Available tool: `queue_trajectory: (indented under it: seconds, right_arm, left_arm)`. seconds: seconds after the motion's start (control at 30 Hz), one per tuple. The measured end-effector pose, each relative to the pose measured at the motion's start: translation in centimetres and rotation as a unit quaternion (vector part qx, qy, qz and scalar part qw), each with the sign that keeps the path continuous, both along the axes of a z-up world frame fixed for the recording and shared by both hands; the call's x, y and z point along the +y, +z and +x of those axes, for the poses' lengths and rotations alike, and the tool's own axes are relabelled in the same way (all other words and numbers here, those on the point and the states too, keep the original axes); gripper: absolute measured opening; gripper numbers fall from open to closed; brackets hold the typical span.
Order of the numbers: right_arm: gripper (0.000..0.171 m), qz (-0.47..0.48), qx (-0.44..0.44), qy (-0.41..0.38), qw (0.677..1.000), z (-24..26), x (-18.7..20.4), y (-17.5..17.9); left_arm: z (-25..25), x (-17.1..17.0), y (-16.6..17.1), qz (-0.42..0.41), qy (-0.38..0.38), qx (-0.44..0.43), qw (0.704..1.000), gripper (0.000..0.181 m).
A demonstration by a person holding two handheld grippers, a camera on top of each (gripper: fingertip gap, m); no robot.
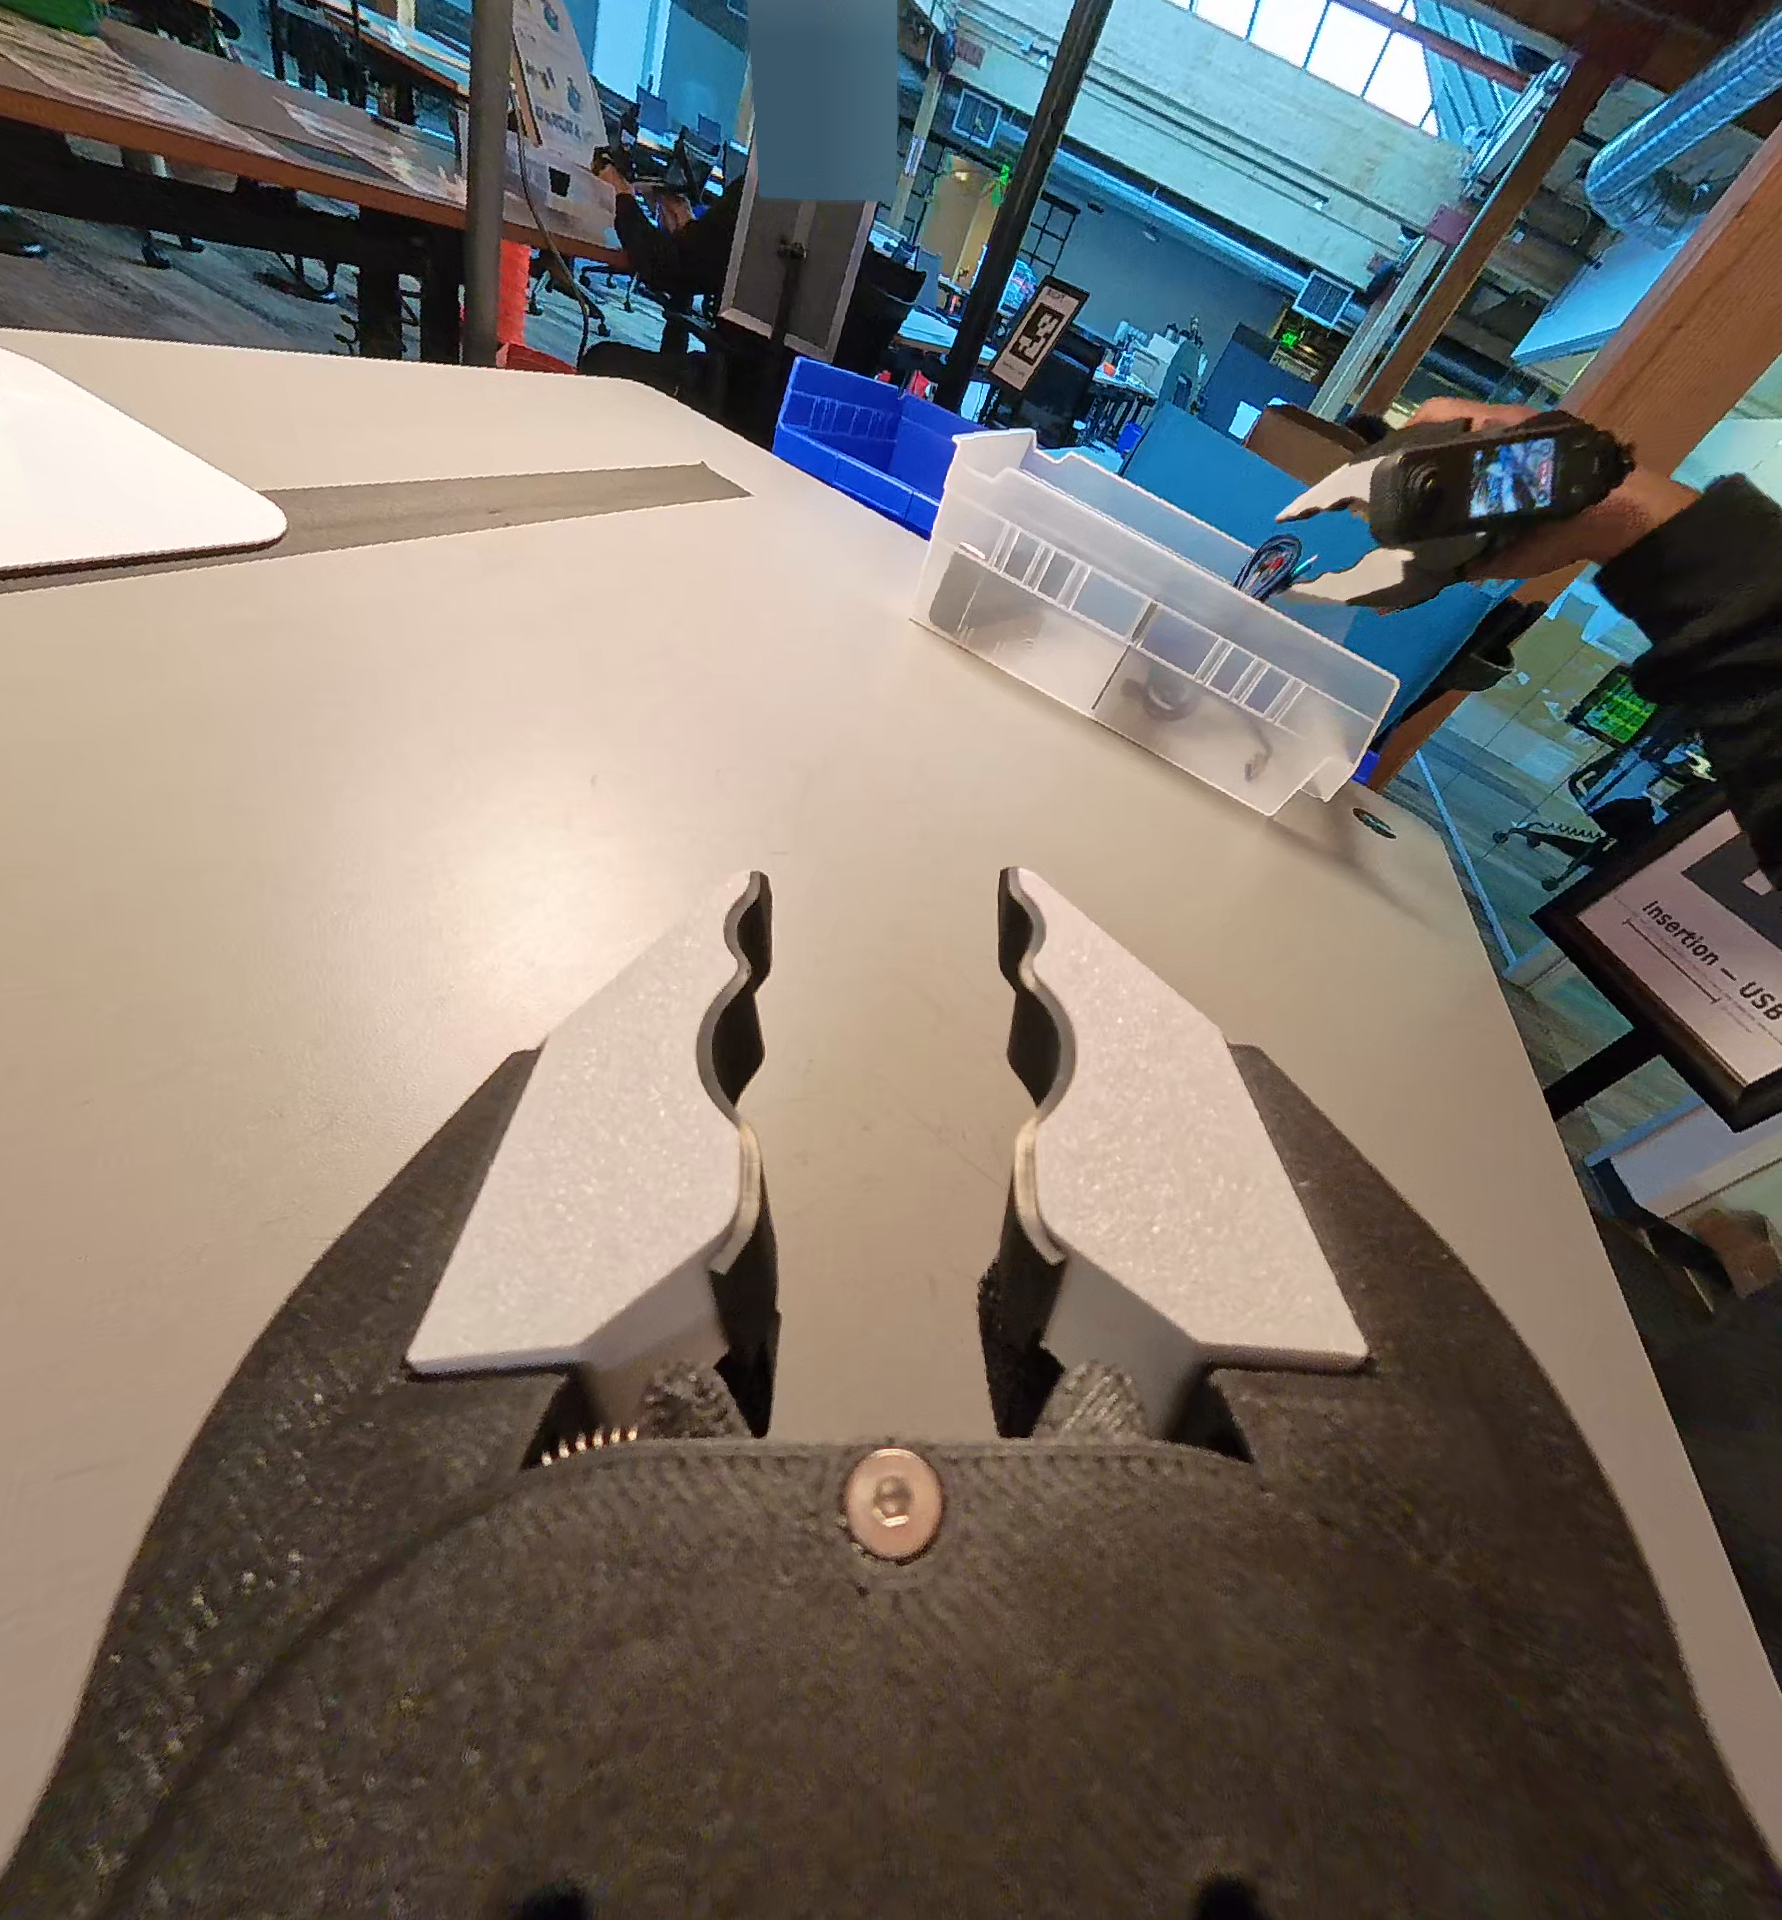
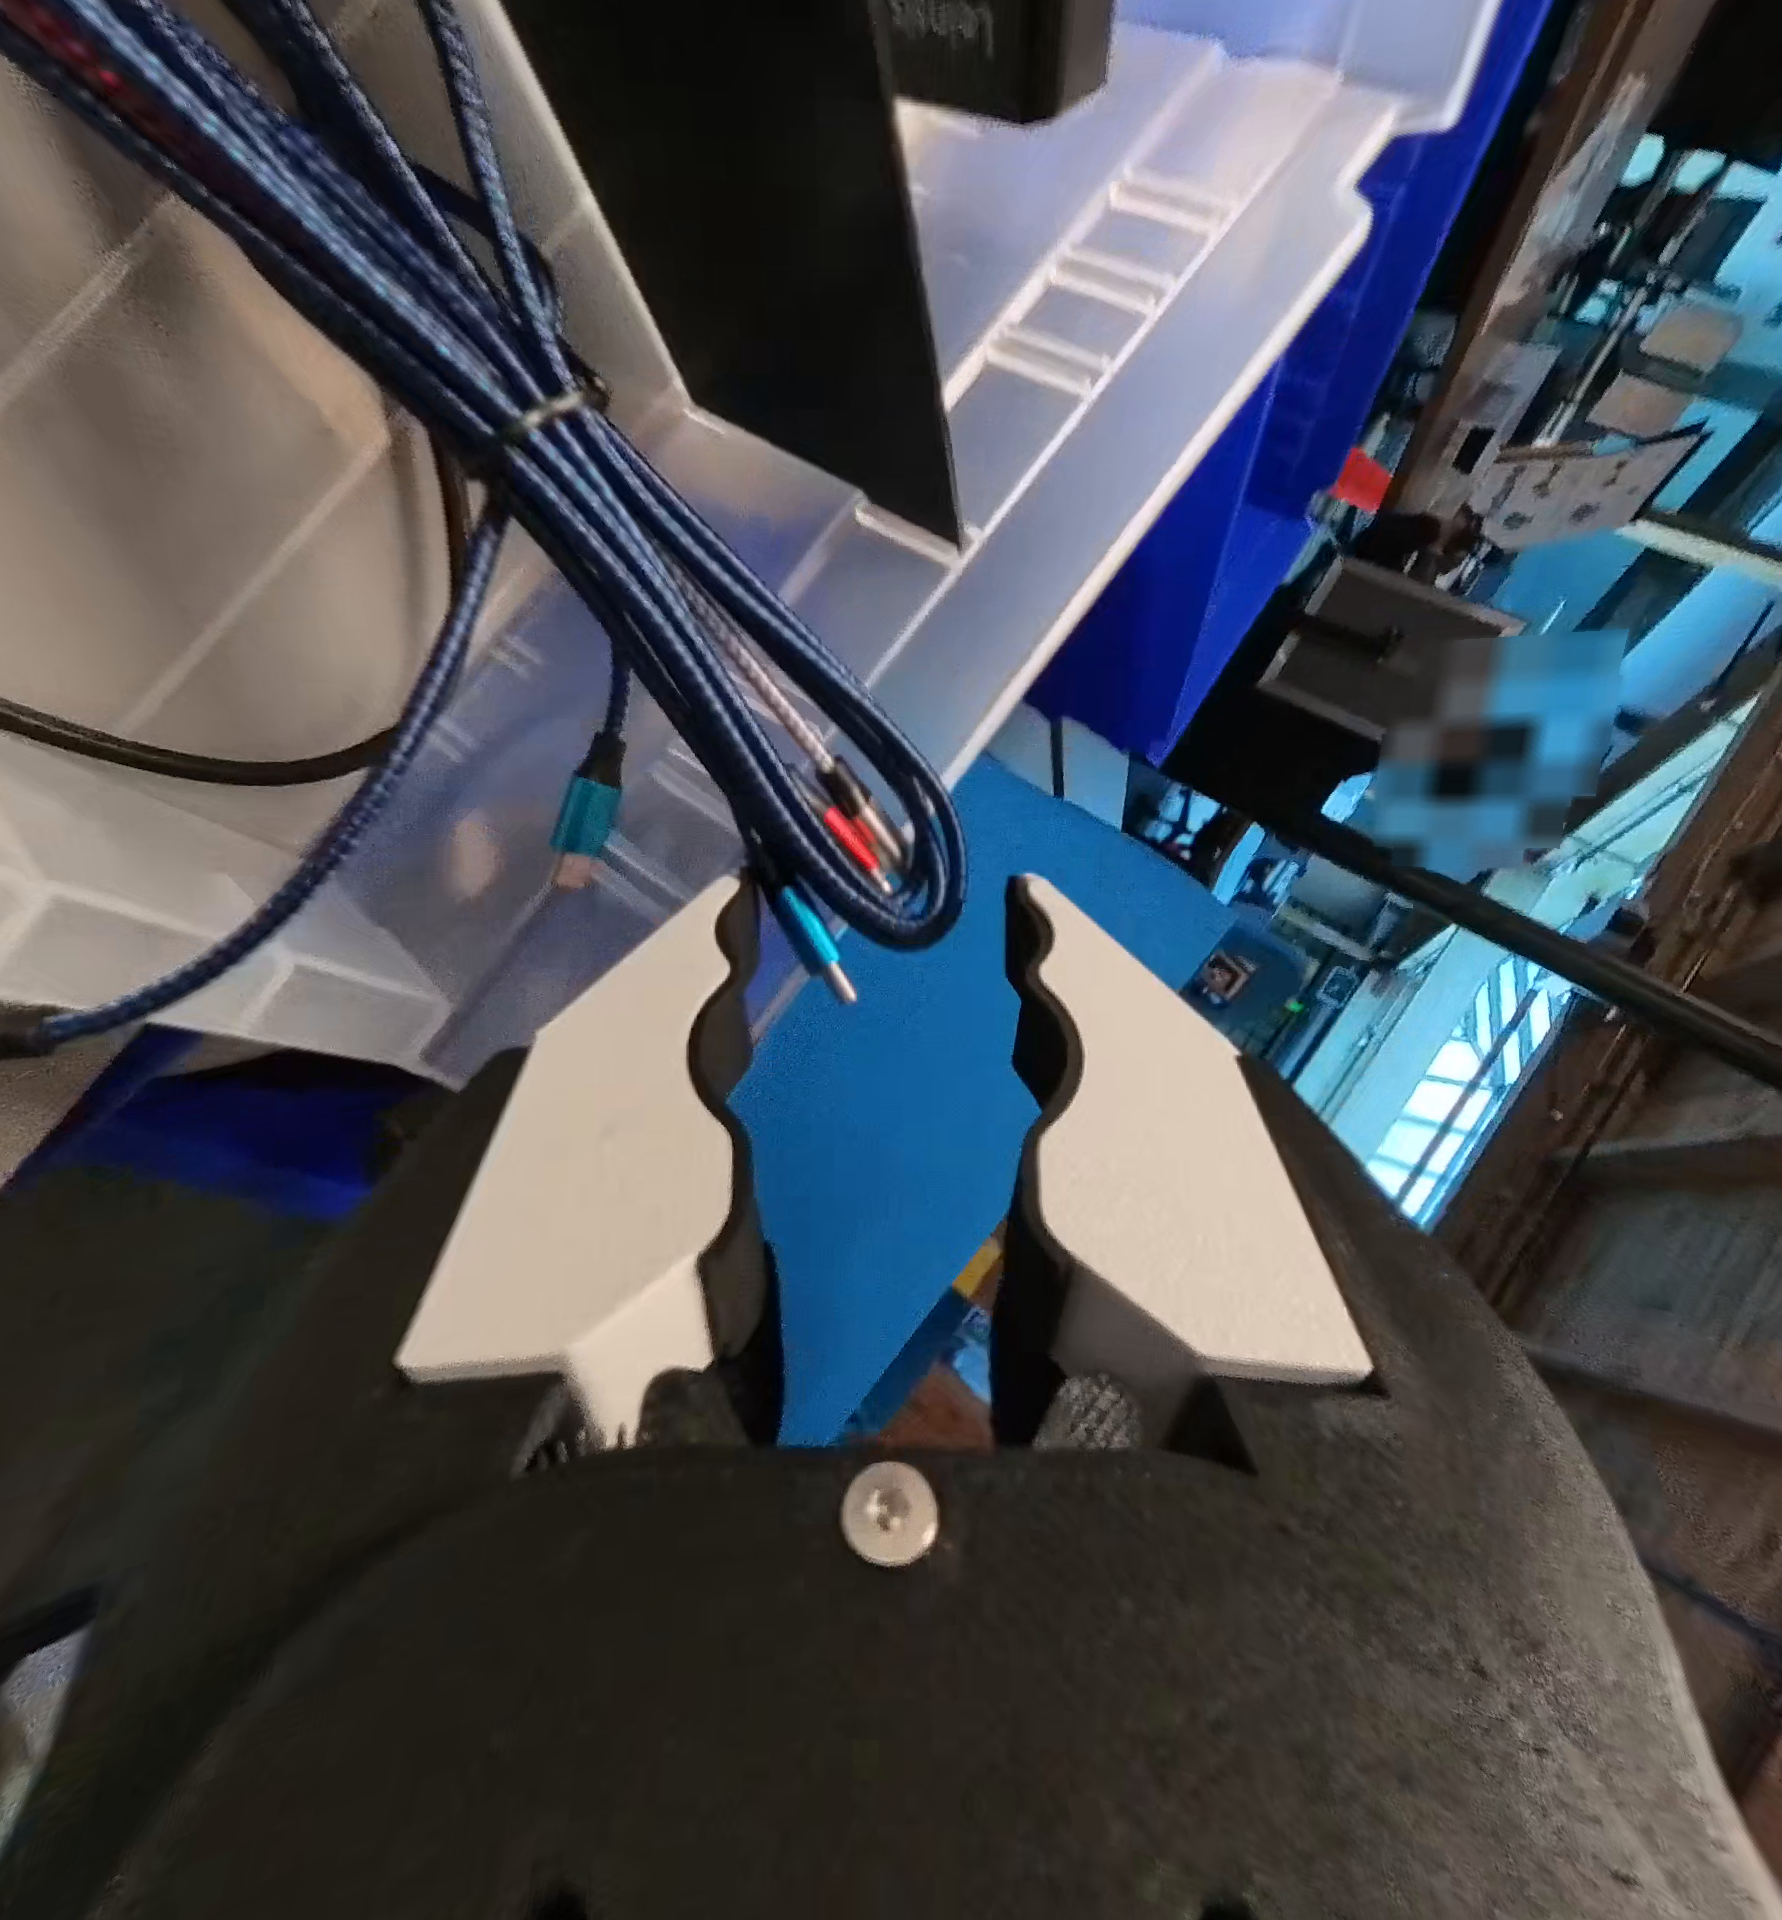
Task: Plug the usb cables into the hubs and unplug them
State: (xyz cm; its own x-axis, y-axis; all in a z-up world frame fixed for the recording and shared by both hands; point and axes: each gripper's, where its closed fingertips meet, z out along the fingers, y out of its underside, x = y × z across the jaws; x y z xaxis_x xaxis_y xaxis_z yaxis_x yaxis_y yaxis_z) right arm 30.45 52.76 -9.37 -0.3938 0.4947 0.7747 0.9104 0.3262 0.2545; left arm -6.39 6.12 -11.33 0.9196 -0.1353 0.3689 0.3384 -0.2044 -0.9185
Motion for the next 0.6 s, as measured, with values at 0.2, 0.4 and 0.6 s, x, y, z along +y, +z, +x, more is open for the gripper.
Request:
queue_trajectory:
  seconds: [0.2, 0.4, 0.6]
  right_arm:
    - [0.034, 0.004, 0.073, -0.060, 0.996, 2.0, -0.8, 2.0]
    - [0.026, -0.143, 0.178, -0.095, 0.969, 1.4, -4.6, 0.7]
    - [0.027, -0.298, 0.160, -0.137, 0.931, 2.4, -8.9, -3.6]
  left_arm:
    - [0.1, 0.0, -0.1, -0.002, -0.001, 0.001, 1.000, 0.046]
    - [0.1, 0.0, -0.1, -0.002, 0.000, 0.003, 1.000, 0.046]
    - [0.1, 0.0, -0.1, -0.002, -0.001, 0.005, 1.000, 0.046]
